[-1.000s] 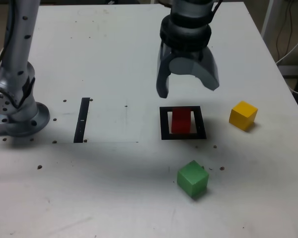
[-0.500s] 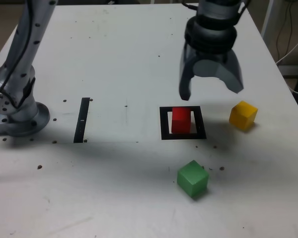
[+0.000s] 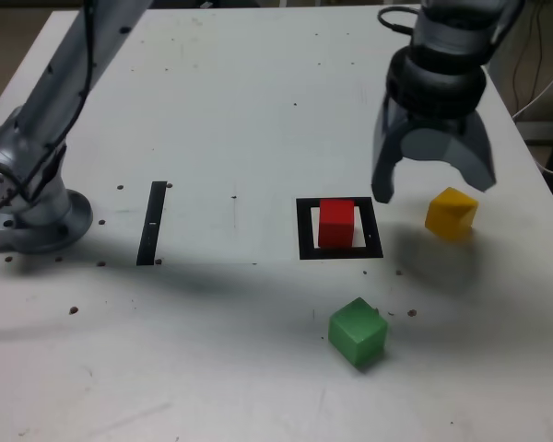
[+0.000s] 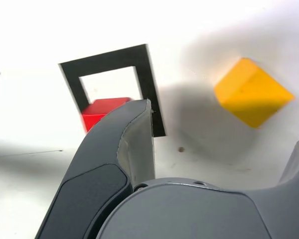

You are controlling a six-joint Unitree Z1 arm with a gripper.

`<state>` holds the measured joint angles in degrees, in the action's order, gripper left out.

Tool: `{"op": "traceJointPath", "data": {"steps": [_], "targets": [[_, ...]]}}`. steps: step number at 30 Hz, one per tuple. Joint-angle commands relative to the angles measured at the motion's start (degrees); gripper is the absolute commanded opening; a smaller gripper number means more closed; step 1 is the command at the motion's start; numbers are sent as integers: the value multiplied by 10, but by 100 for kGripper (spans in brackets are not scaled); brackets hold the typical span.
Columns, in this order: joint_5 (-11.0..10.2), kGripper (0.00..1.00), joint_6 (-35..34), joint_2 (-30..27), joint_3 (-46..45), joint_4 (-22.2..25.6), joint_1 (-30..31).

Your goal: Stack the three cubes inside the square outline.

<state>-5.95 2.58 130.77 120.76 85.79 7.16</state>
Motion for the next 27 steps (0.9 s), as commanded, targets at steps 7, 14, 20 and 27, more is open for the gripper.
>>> {"op": "traceJointPath", "data": {"steps": [7,14,20,27], "targets": [[-1,100,36,39,55,19,3],[-3,100,49,54,77,29,2],[-4,100,71,60,82,28,2],[-16,100,160,61,87,19,1]]}}
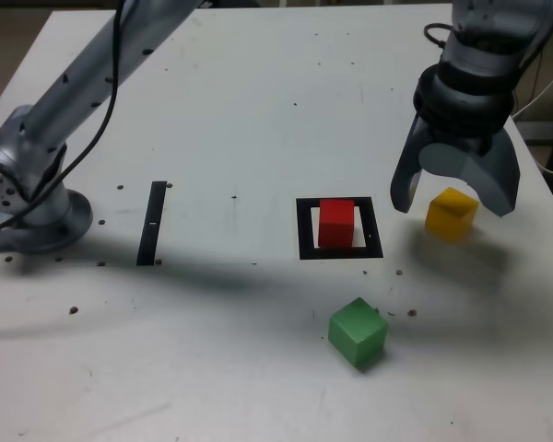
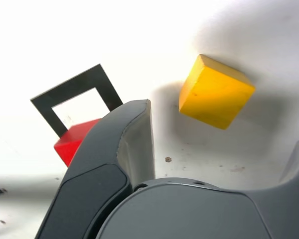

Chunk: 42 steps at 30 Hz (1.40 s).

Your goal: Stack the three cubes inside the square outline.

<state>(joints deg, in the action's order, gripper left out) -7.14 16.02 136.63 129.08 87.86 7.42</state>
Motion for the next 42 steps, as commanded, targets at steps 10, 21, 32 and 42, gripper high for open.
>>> {"op": "traceJointPath", "data": {"steps": [10,21,32,42], "targets": [[-14,99,144,2,8,-10,-8],[-27,99,185,3,8,-16,-9],[-36,99,197,21,22,-17,-11],[-37,97,202,46,34,-19,-11]]}}
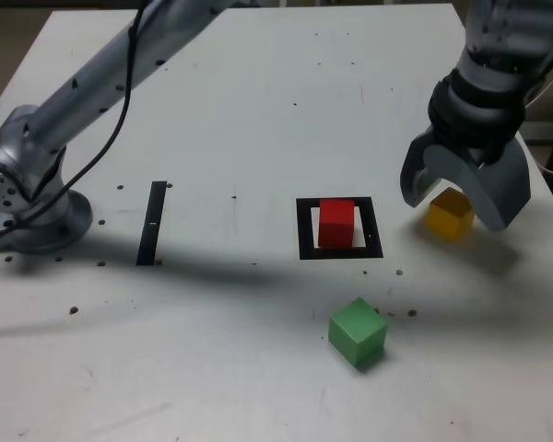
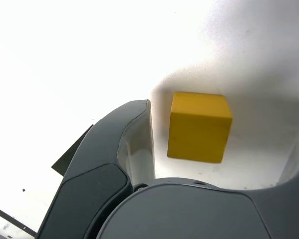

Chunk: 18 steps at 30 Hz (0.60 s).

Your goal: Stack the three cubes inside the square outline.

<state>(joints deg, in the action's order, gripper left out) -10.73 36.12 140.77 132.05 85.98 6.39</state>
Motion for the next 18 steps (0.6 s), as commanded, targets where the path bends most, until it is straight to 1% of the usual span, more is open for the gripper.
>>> {"op": "traceJointPath", "data": {"steps": [1,7,10,13,18], "targets": [[-1,96,2,7,5,0,-1],[-1,92,2,13,11,2,-1],[0,89,2,14,14,2,-1],[0,83,2,16,17,3,-1],[-1,69,-3,19,20,6,-1]]}}
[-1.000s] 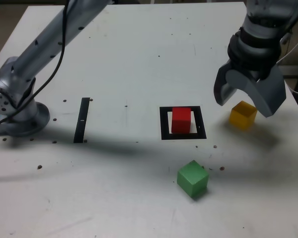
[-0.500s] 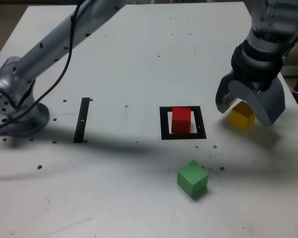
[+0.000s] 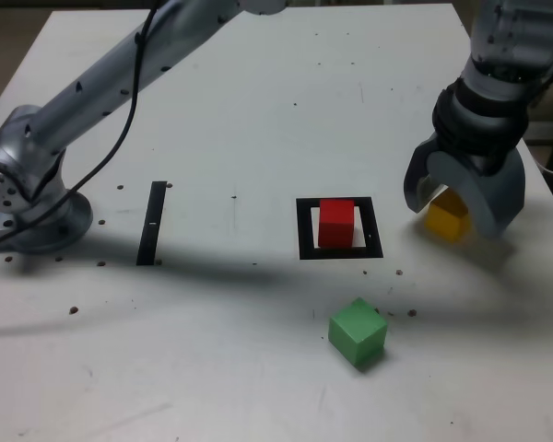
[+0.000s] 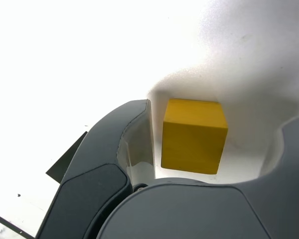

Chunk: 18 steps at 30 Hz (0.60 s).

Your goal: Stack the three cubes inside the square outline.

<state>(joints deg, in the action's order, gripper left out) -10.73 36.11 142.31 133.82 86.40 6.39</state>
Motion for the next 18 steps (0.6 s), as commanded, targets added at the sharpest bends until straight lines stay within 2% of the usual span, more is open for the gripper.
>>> {"op": "traceJointPath", "data": {"steps": [1,10,18], "targets": [[-2,67,-4,4,2,3,-1],[-11,43,-18,4,3,5,-1],[-12,37,-18,8,3,4,-1]]}}
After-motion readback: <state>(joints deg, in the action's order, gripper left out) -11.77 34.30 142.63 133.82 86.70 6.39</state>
